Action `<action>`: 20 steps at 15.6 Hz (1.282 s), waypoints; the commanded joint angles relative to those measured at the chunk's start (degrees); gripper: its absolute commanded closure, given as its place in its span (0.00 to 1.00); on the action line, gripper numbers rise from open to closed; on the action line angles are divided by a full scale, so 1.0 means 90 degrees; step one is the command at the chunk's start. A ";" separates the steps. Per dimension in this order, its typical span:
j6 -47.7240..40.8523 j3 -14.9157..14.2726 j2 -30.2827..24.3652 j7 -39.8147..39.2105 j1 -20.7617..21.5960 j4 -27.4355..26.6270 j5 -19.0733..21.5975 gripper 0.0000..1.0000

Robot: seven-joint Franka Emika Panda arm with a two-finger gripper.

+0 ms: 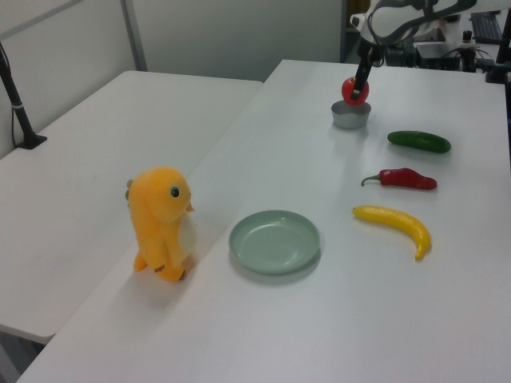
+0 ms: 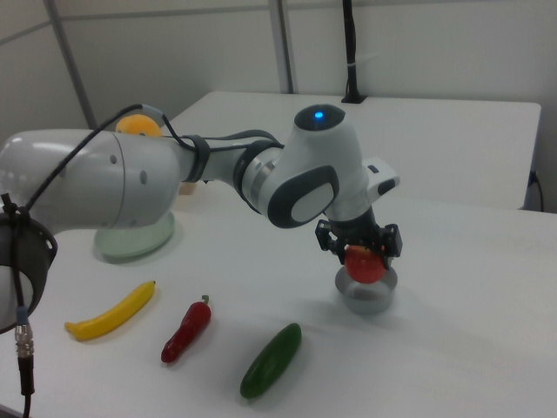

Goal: Put the red apple in the bowl
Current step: 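Lower the red apple into the grey bowl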

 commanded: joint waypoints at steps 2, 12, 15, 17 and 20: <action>0.0482 -0.0042 0.0063 -0.0174 0.0050 -0.0175 0.0509 0.93; 0.1078 -0.0042 0.0356 -0.0145 0.0187 -0.0419 0.0540 0.72; 0.1098 -0.0042 0.0415 0.0098 0.0187 -0.0390 0.0549 0.06; 0.1088 -0.0032 0.0405 0.0177 0.0187 -0.0390 0.0549 0.00; 0.1069 -0.0032 0.0386 0.0187 0.0177 -0.0390 0.0549 0.00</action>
